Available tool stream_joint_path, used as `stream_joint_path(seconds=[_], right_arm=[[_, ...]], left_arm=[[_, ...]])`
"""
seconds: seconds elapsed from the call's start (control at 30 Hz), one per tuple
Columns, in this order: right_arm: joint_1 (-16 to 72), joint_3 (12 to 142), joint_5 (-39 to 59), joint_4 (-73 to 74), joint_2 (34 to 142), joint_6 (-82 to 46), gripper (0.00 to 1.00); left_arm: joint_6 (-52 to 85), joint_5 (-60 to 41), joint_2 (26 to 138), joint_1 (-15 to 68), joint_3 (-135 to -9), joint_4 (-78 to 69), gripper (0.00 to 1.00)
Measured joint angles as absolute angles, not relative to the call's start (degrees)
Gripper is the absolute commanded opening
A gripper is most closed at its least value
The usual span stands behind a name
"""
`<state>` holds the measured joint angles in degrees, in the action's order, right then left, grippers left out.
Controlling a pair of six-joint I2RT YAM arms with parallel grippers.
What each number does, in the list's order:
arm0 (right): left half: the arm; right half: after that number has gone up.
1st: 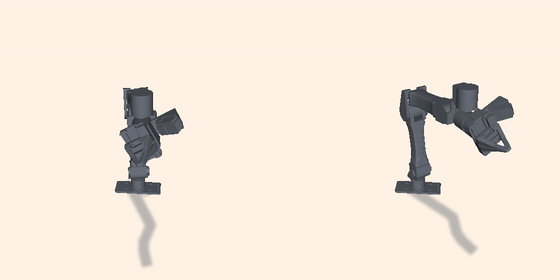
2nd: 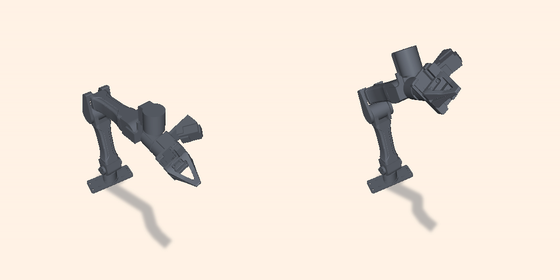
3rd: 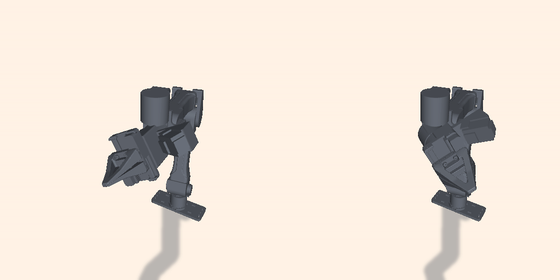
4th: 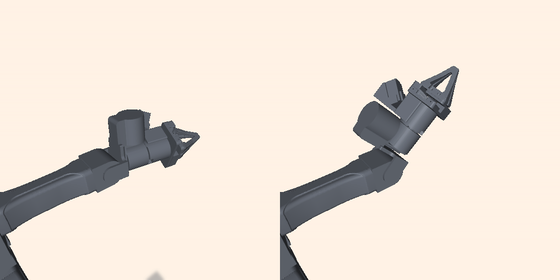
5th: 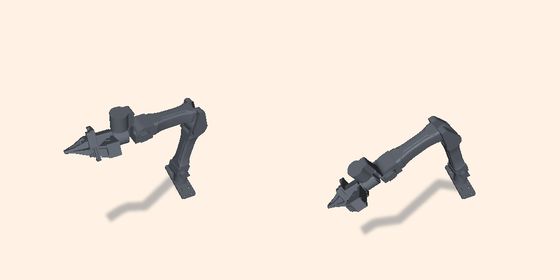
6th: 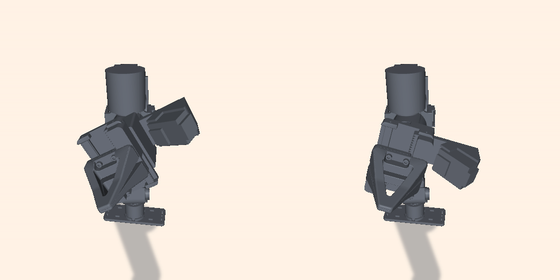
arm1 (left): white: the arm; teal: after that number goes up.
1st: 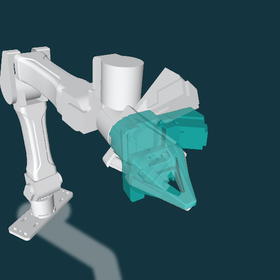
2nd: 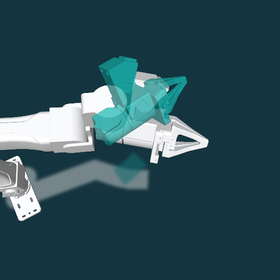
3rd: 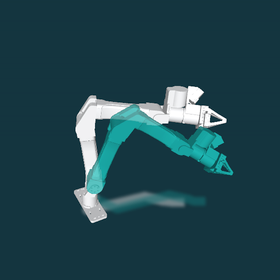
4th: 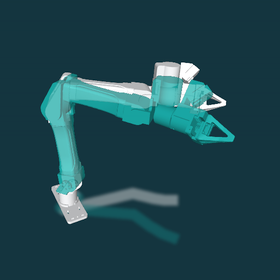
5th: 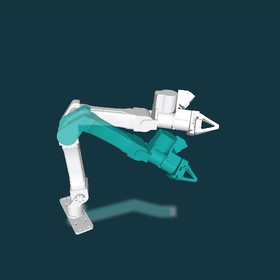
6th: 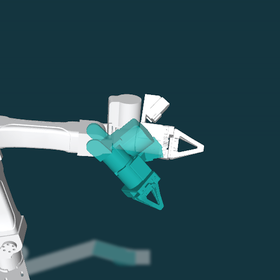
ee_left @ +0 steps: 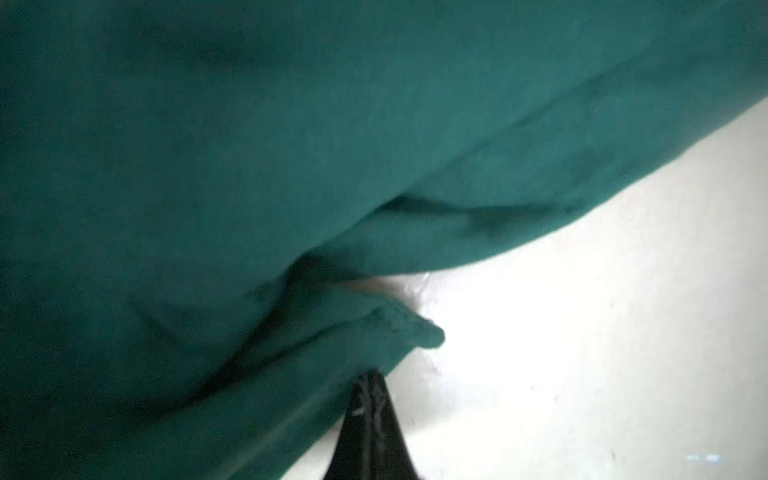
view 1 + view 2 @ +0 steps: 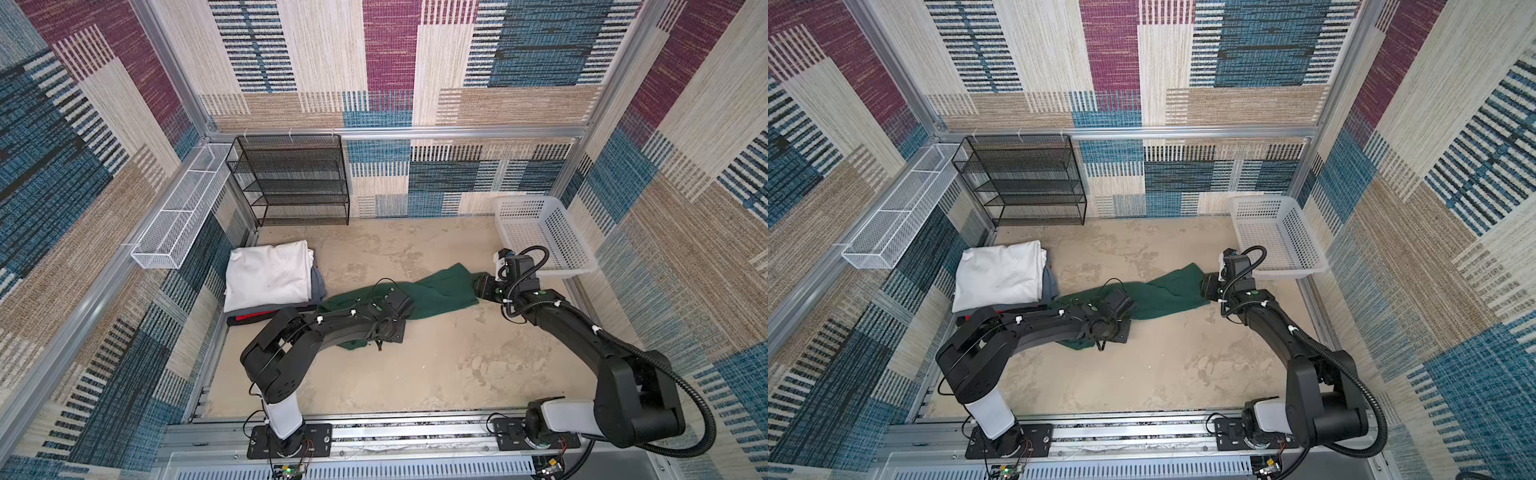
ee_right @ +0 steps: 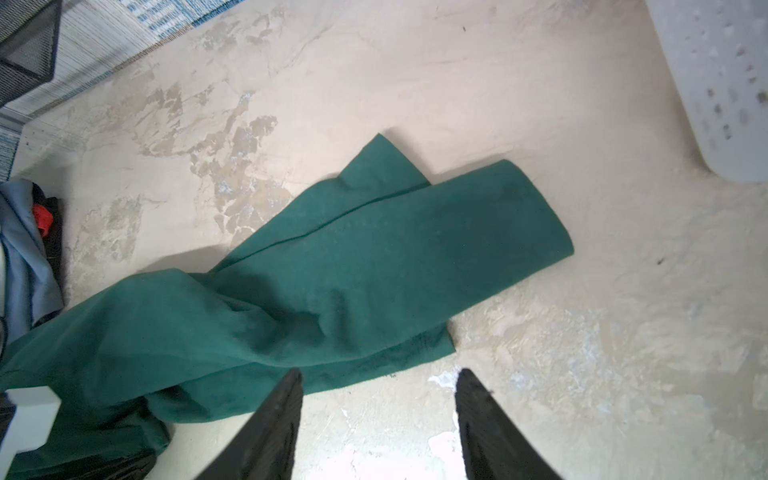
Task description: Fold and stack the t-shirts
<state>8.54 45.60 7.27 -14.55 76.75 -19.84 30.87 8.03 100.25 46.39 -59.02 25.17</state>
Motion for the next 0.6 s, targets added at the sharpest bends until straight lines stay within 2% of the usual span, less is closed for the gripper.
stream_joint_path(seconds=[0.13,0.17,0.2,0.23,0.3,0.5,0.6], right_arm=[[8.34,43.77,5.39,-13.34,77.25,-20.49,0.62],[8.34,43.51,5.41,-13.19,77.58,-20.49,0.62],[8.34,43.38,5.37,-13.15,77.91,-20.51,0.62],[8.34,43.29,5.37,-12.97,78.3,-20.67,0.62],[8.34,43.22,5.41,-12.43,78.81,-20.73,0.62],[8.21,42.39,5.52,-11.0,79.02,-20.93,0.62],[8.1,41.85,5.58,-10.76,79.02,-20.93,0.62]], left_arm=[[30.85,10.41,96.27,46.35,-58.7,27.9,0.0],[30.7,10.57,95.85,46.3,-58.65,28.18,0.11],[30.46,10.55,95.79,46.24,-58.65,28.27,0.32],[29.95,10.5,95.83,46.24,-58.67,28.34,0.47],[29.8,10.2,96.36,46.37,-58.83,28.34,0.59],[29.82,10.07,101.65,47.09,-62.52,27.73,0.72],[29.95,10.28,103.26,47.72,-64.01,27.68,0.74]])
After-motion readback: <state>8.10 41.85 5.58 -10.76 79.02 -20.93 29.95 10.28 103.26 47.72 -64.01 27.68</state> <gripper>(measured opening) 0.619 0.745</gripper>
